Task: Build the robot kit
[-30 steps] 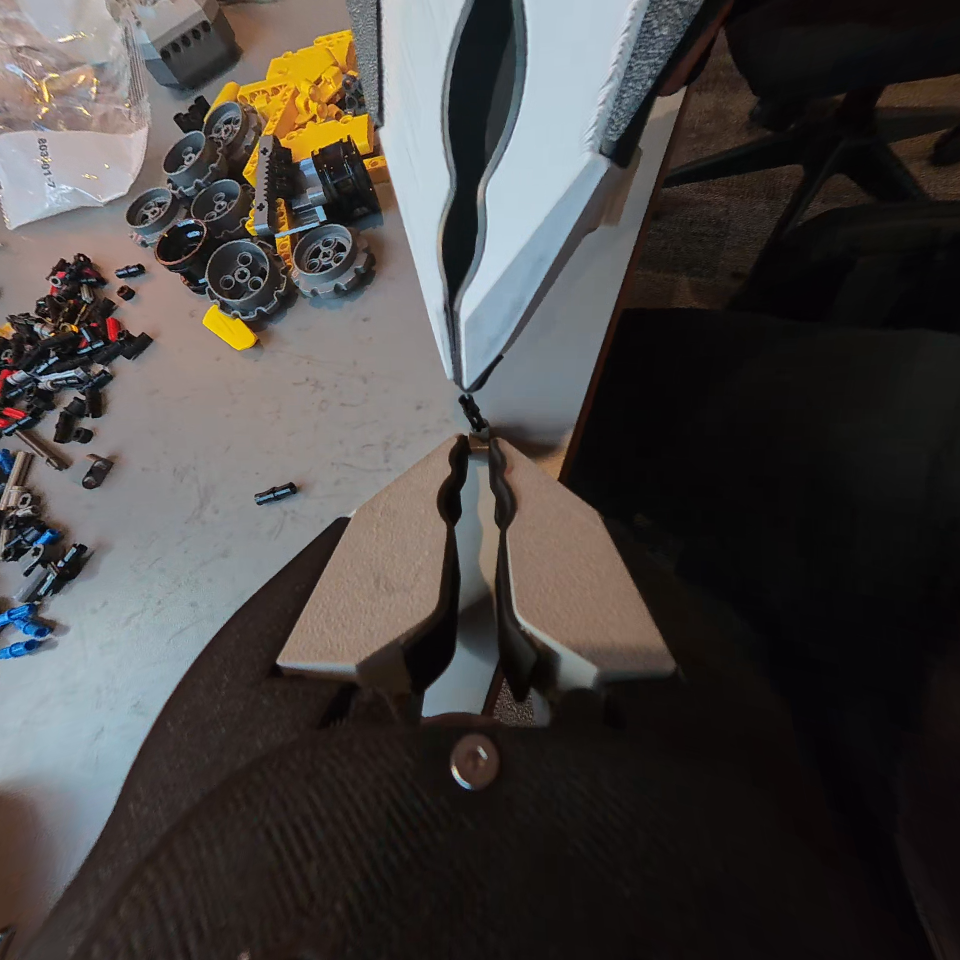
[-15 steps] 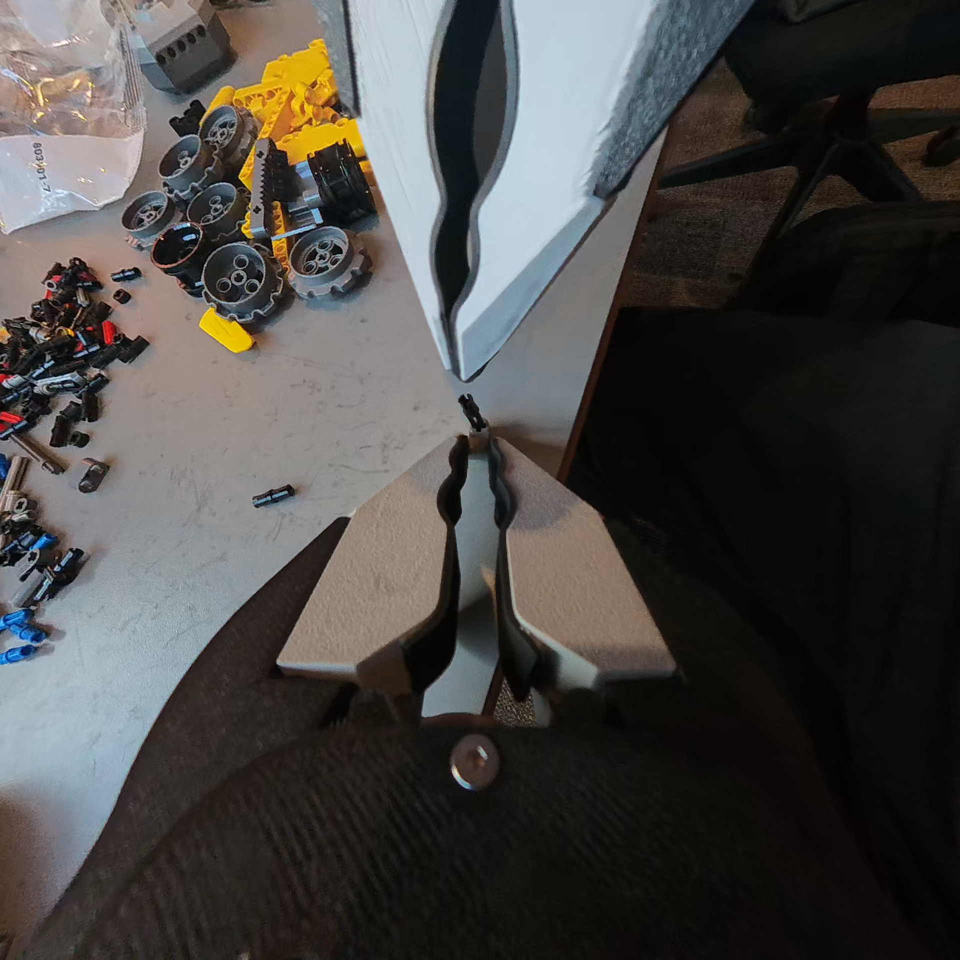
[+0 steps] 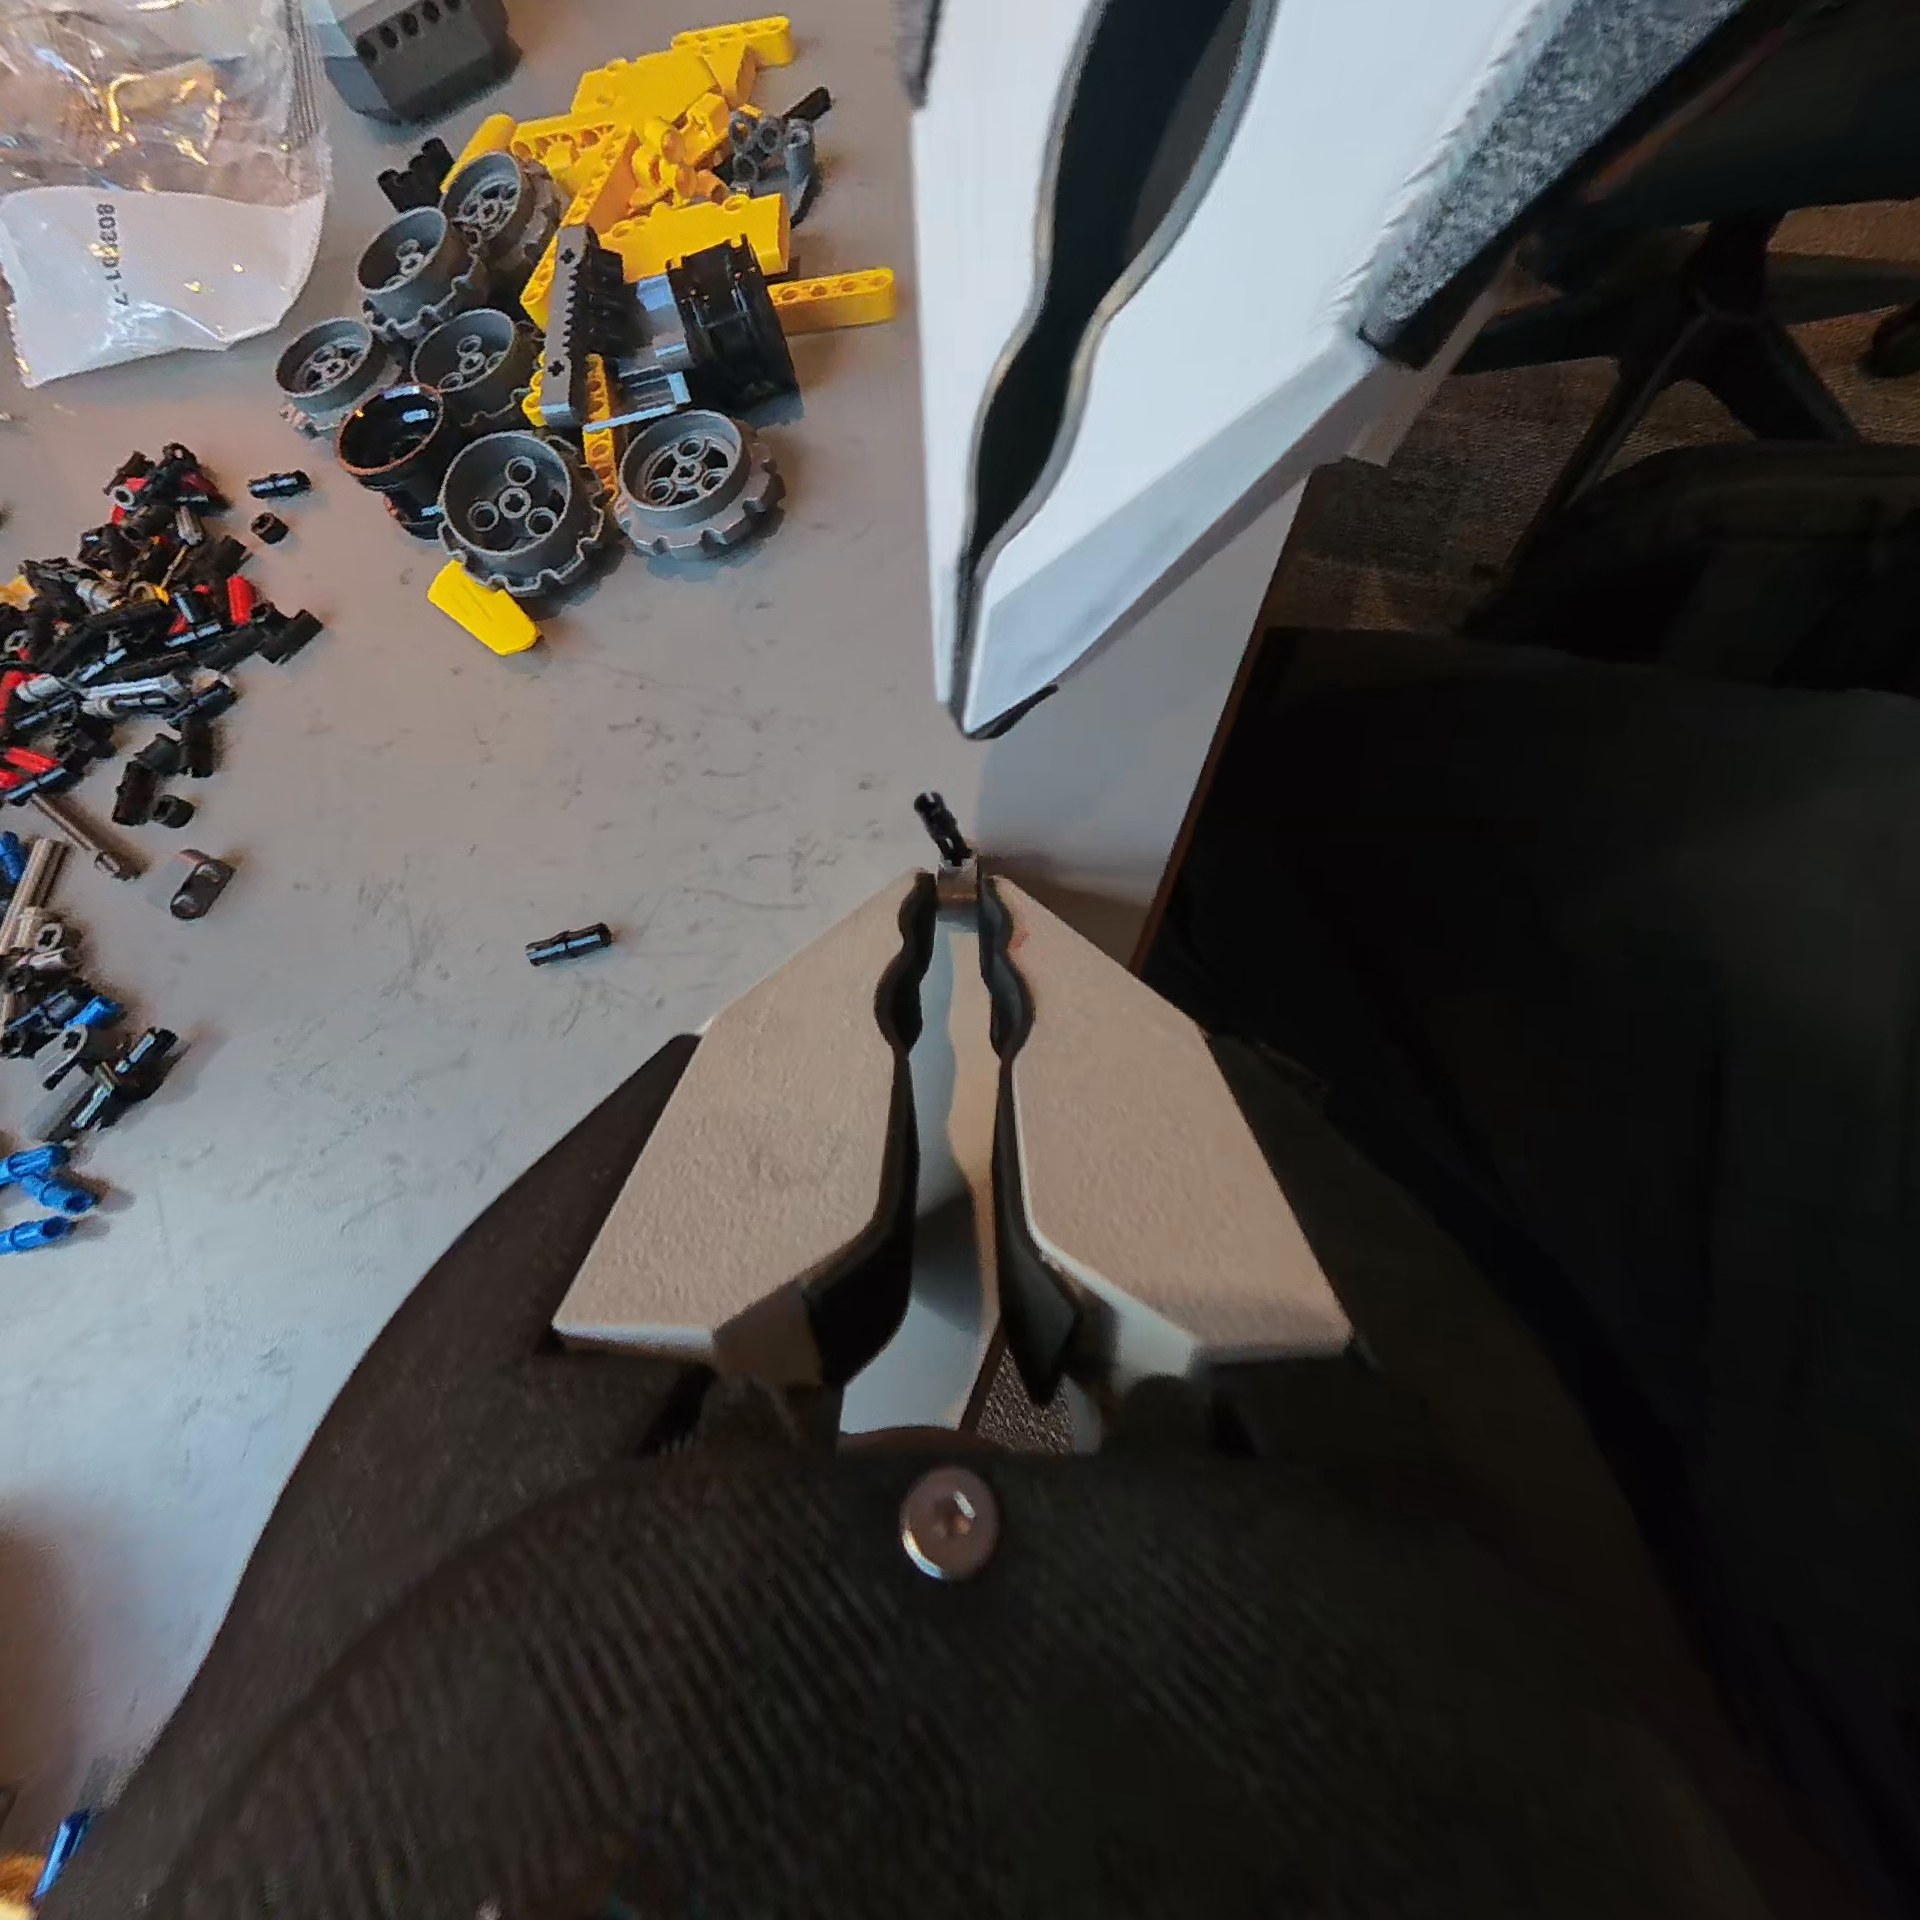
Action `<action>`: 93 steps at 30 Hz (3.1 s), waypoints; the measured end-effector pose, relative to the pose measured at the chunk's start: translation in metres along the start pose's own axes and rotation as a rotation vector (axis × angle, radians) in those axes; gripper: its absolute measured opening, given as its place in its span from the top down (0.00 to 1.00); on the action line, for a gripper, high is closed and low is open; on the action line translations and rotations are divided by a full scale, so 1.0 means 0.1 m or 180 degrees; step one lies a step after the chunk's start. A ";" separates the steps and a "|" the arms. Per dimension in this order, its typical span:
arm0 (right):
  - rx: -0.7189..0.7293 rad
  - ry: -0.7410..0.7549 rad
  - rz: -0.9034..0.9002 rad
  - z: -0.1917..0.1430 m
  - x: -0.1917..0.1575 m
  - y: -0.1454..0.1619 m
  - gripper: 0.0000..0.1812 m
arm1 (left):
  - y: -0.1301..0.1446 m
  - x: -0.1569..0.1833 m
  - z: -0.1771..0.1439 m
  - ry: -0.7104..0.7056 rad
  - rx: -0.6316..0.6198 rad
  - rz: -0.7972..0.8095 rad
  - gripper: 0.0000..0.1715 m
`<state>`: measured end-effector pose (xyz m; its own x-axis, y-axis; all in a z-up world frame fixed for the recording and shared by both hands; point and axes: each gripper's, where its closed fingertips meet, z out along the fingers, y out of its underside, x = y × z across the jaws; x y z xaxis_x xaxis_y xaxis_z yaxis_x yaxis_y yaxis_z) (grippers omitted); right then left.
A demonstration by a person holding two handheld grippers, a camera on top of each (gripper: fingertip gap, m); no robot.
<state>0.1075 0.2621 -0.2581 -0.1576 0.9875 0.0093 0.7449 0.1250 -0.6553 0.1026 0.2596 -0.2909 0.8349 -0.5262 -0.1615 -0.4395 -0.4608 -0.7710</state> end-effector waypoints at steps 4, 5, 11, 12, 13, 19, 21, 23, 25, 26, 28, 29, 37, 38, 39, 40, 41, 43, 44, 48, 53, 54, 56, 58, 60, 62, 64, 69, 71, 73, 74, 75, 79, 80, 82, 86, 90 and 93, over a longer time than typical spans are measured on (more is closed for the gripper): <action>0.0052 0.0117 0.0096 0.05 0.04 0.14 1.00 | 0.03 -0.04 -0.03 0.0029 -0.0012 -0.0056 0.96; 0.0074 0.0167 0.0105 0.05 0.07 0.16 1.00 | 0.04 -0.05 -0.04 0.0003 -0.0009 -0.0044 0.94; 0.0477 0.0117 0.0292 0.01 0.11 0.12 1.00 | 0.09 -0.15 -0.13 -0.0204 0.0022 -0.0105 0.87; 0.0506 0.0124 0.0308 0.00 0.12 0.11 1.00 | 0.11 -0.14 -0.15 -0.0209 0.0012 -0.0153 0.85; 0.0532 0.0153 0.0303 -0.01 0.13 0.11 1.00 | 0.14 -0.11 -0.19 -0.0185 -0.0007 -0.0221 0.84; 0.1051 0.0373 0.0208 -0.17 0.21 -0.04 1.00 | 0.36 0.49 -0.79 0.0096 0.0213 -0.0687 0.80; 0.1365 0.0452 0.0174 -0.26 0.24 -0.16 1.00 | 0.55 0.76 -0.98 0.0214 0.0324 -0.0918 0.80; 0.1654 0.0530 0.0162 -0.35 0.30 -0.28 1.00 | 0.79 0.92 -1.11 0.0163 0.0385 -0.1022 0.82; 0.1912 0.0724 0.0085 -0.43 0.43 -0.41 0.99 | 1.06 0.96 -1.16 0.0055 0.0350 -0.0950 0.85; 0.2008 0.0856 0.0051 -0.46 0.52 -0.47 0.99 | 1.16 0.96 -1.15 0.0097 0.0280 -0.0842 0.86; 0.2130 0.1048 0.0060 -0.48 0.71 -0.55 0.99 | 1.26 0.88 -1.09 0.0189 0.0147 -0.0726 0.87; 0.2161 0.1096 0.0097 -0.48 0.78 -0.58 0.99 | 1.25 0.85 -1.05 0.0286 0.0194 -0.0771 0.89; 0.1964 0.1313 0.0183 -0.33 0.89 -0.47 0.98 | 1.34 0.64 -0.93 0.0694 0.0129 -0.0844 0.90; 0.1942 0.1349 0.0181 -0.32 0.88 -0.46 0.98 | 1.30 0.64 -0.94 0.0793 0.0156 -0.0836 0.90; 0.1938 0.1360 0.0160 -0.33 0.85 -0.47 0.98 | 1.28 0.65 -0.95 0.0879 0.0152 -0.0811 0.89; 0.1943 0.1371 0.0131 -0.35 0.83 -0.48 0.98 | 1.29 0.64 -0.94 0.0901 0.0116 -0.0756 0.89; 0.1950 0.1404 0.0098 -0.36 0.81 -0.49 0.97 | 1.30 0.62 -0.93 0.0884 0.0072 -0.0676 0.89; 0.1947 0.1447 0.0089 -0.37 0.79 -0.48 0.97 | 1.34 0.63 -0.91 0.0937 -0.0023 -0.0522 0.88; 0.1937 0.1460 0.0116 -0.36 0.79 -0.47 0.97 | 1.35 0.64 -0.91 0.0972 -0.0062 -0.0476 0.88; 0.1906 0.1425 0.0252 -0.30 0.83 -0.42 0.95 | 1.42 0.62 -0.87 0.1041 -0.0194 -0.0415 0.88; 0.1871 0.1326 0.0375 -0.24 0.92 -0.43 0.94 | 1.47 0.55 -0.86 0.1094 -0.0261 -0.0620 0.88; 0.1826 0.1298 0.0405 -0.21 0.94 -0.42 0.93 | 1.50 0.55 -0.85 0.1121 -0.0303 -0.0671 0.88; 0.1775 0.1272 0.0431 -0.17 0.98 -0.41 0.92 | 1.57 0.57 -0.84 0.1169 -0.0400 -0.0727 0.89; 0.1752 0.1274 0.0427 -0.14 1.03 -0.41 0.91 | 1.60 0.60 -0.84 0.1192 -0.0414 -0.0709 0.90; 0.1752 0.1322 0.0416 -0.13 1.08 -0.43 0.91 | 1.62 0.63 -0.84 0.1218 -0.0419 -0.0682 0.90; 0.1759 0.1412 0.0421 -0.13 1.15 -0.44 0.91 | 1.65 0.63 -0.84 0.1222 -0.0441 -0.0697 0.90; 0.1764 0.1456 0.0449 -0.12 1.20 -0.47 0.91 | 1.68 0.62 -0.84 0.1247 -0.0447 -0.0750 0.91; 0.1810 0.1519 0.0485 -0.11 1.26 -0.51 0.91 | 1.70 0.57 -0.88 0.1324 -0.0431 -0.0808 0.91; 0.1818 0.1561 0.0441 -0.12 1.25 -0.51 0.91 | 1.72 0.58 -0.88 0.1372 -0.0460 -0.0786 0.91; 0.1827 0.1600 0.0411 -0.13 1.25 -0.51 0.91 | 1.73 0.58 -0.89 0.1397 -0.0468 -0.0754 0.91; 0.1833 0.1614 0.0402 -0.13 1.25 -0.52 0.91 | 1.73 0.57 -0.90 0.1404 -0.0467 -0.0742 0.91; 0.1839 0.1622 0.0398 -0.14 1.25 -0.52 0.91 | 1.74 0.57 -0.90 0.1414 -0.0469 -0.0731 0.91; 0.1841 0.1610 0.0403 -0.14 1.25 -0.52 0.91 | 1.75 0.54 -0.91 0.1427 -0.0471 -0.0702 0.92; 0.1838 0.1613 0.0397 -0.14 1.25 -0.52 0.91 | 1.74 0.53 -0.91 0.1429 -0.0467 -0.0701 0.92; 0.1823 0.1627 0.0378 -0.13 1.25 -0.52 0.91 | 1.74 0.53 -0.92 0.1441 -0.0464 -0.0707 0.91; 0.1812 0.1599 0.0319 -0.11 1.22 -0.53 0.90 | 1.78 0.53 -0.93 0.1426 -0.0523 -0.0614 0.91; 0.1933 0.1252 0.0358 -0.12 1.14 -0.55 0.91 | 1.80 0.56 -0.95 0.1443 -0.0582 -0.0465 0.91; 0.1975 0.0661 0.0519 -0.14 0.94 -0.51 0.90 | 1.75 0.63 -0.96 0.1496 -0.0564 -0.0443 0.91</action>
<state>0.0637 0.3495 -0.2128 0.0995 0.9948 -0.0223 0.2283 -0.0446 -0.9726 0.0464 0.0772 -0.3775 0.6684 -0.6967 0.2605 -0.4183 -0.6416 -0.6429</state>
